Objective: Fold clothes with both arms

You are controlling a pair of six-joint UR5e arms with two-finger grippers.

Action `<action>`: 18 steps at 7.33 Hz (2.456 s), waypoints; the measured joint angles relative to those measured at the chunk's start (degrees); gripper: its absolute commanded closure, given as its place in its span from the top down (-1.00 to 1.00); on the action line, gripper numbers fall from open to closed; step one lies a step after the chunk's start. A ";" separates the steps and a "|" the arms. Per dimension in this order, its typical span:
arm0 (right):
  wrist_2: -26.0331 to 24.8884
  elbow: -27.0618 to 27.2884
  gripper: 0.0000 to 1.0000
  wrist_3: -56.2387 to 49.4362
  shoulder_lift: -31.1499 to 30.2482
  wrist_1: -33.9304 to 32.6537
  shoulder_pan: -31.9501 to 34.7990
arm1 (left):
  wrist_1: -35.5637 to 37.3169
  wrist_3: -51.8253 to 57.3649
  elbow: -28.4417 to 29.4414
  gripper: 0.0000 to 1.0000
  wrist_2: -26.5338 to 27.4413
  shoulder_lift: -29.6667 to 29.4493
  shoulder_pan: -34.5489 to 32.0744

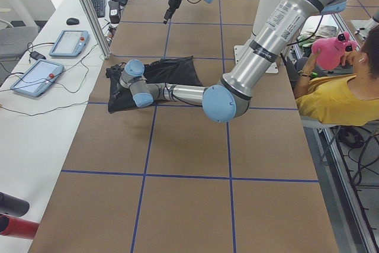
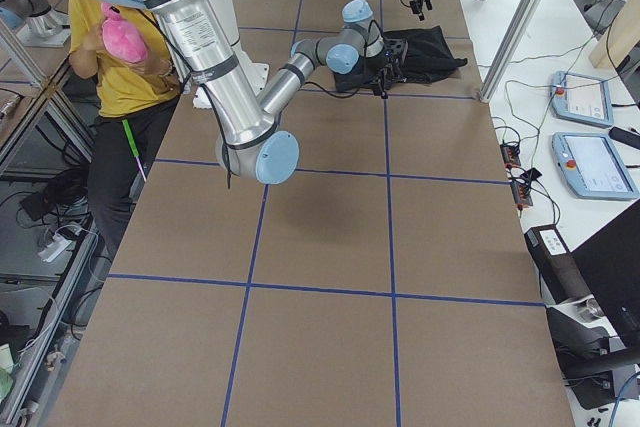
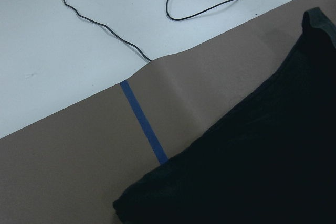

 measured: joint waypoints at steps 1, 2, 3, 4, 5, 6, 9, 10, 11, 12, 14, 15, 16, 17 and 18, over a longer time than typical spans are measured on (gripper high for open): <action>-1.01 -3.62 0.99 0.65 3.85 -0.07 -1.06 | -0.07 -0.20 -1.81 1.00 -0.38 1.40 0.00; -2.26 -7.33 0.98 0.88 7.77 -0.23 -2.24 | -0.16 -0.62 -2.67 1.00 -0.49 2.08 0.01; -3.46 -11.50 0.96 0.93 12.03 -0.48 -3.50 | -0.28 -1.35 -3.22 1.00 -0.53 2.49 0.05; -5.22 -15.73 0.80 0.96 15.79 -0.49 -5.06 | -0.33 -2.13 -3.99 1.00 -0.54 3.03 0.15; -7.12 -18.84 0.67 1.13 18.10 -0.24 -6.61 | -0.36 -3.11 -4.88 1.00 -0.55 3.65 0.26; -8.20 -20.55 0.66 1.48 19.27 -0.14 -7.60 | -0.39 -3.90 -5.38 1.00 -0.55 4.09 0.38; -9.62 -34.30 0.22 1.97 29.67 -0.31 -8.70 | -0.44 -4.42 -5.72 1.00 -0.63 4.49 0.44; -10.57 -39.62 0.11 1.99 33.44 -0.32 -9.02 | -0.46 -4.42 -5.75 1.00 -0.66 4.58 0.42; -11.80 -42.99 0.06 1.92 35.58 -0.33 -9.28 | -0.46 -4.40 -5.82 1.00 -0.69 4.78 0.44; -13.00 -45.75 0.03 1.71 36.97 -0.32 -9.41 | -0.48 -4.38 -5.95 1.00 -0.71 5.12 0.46; -14.69 -52.14 0.03 1.37 39.81 1.49 -9.71 | -0.68 -4.41 -6.17 1.00 -0.69 5.51 0.41; -14.96 -55.02 0.04 1.17 40.86 3.26 -9.84 | -0.73 -4.41 -6.22 1.00 -0.70 5.71 0.40; -15.04 -56.88 0.04 0.93 41.61 4.28 -9.94 | -0.76 -4.41 -6.32 1.00 -0.72 6.00 0.39; -15.04 -57.77 0.02 0.35 42.04 4.71 -10.08 | -0.77 -4.41 -6.41 1.00 -0.71 6.21 0.39; -15.04 -58.19 0.00 -2.04 42.31 4.86 -10.24 | -0.77 -4.41 -6.44 1.00 -0.69 6.35 0.36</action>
